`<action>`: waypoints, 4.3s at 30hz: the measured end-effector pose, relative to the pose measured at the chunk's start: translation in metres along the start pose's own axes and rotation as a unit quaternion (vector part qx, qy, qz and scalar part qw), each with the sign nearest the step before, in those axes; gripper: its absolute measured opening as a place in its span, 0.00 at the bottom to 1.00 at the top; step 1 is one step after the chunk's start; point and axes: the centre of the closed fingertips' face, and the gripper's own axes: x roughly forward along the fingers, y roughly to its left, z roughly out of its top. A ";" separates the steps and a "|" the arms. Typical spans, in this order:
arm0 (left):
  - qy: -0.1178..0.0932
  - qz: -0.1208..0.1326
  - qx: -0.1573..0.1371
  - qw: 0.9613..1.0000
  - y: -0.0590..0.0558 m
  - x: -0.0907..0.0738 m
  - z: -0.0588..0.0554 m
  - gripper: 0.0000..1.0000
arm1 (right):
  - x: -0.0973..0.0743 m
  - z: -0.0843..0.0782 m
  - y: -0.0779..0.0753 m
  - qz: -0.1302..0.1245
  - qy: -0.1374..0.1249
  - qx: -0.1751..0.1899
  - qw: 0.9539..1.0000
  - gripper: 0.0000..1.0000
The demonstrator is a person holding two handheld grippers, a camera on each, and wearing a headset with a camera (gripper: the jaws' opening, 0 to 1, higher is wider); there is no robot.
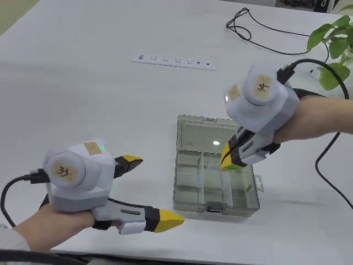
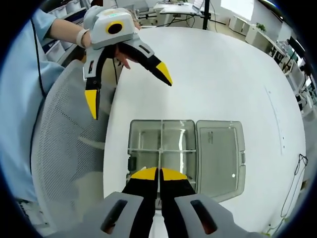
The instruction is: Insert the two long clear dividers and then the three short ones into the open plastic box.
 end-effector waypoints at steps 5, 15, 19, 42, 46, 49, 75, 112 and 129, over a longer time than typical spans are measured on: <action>-0.001 0.001 0.001 1.000 0.001 -0.001 0.000 0.94 | 0.012 -0.003 -0.001 -0.006 0.017 0.006 1.000 0.02; 0.000 0.001 0.002 1.000 0.001 -0.001 0.000 0.93 | 0.034 -0.013 -0.002 -0.020 0.043 0.000 0.999 0.02; -0.002 0.001 0.000 1.000 0.001 0.000 0.001 0.92 | 0.033 -0.013 -0.003 -0.020 0.038 0.002 0.999 0.02; -0.002 -0.009 0.010 1.000 -0.002 0.004 0.007 0.92 | 0.038 -0.014 -0.003 -0.022 0.018 -0.006 1.000 0.03; -0.003 -0.009 0.010 1.000 -0.002 0.003 0.009 0.91 | 0.037 -0.011 -0.005 -0.036 -0.004 -0.033 0.999 0.13; -0.001 -0.009 0.011 1.000 -0.002 0.003 0.008 0.91 | 0.035 -0.014 -0.005 -0.037 -0.012 -0.034 0.999 0.22; -0.010 -0.009 0.013 1.000 -0.004 0.005 0.015 0.92 | 0.009 -0.001 0.004 -0.074 -0.149 0.013 0.986 0.97; 0.003 -0.027 0.025 0.999 -0.008 0.016 0.020 0.93 | -0.081 -0.140 -0.011 -0.191 -0.122 0.145 0.963 0.91; 0.004 -0.018 0.019 1.000 -0.006 0.014 0.017 0.93 | -0.063 -0.246 0.036 -0.118 0.032 0.098 0.988 0.82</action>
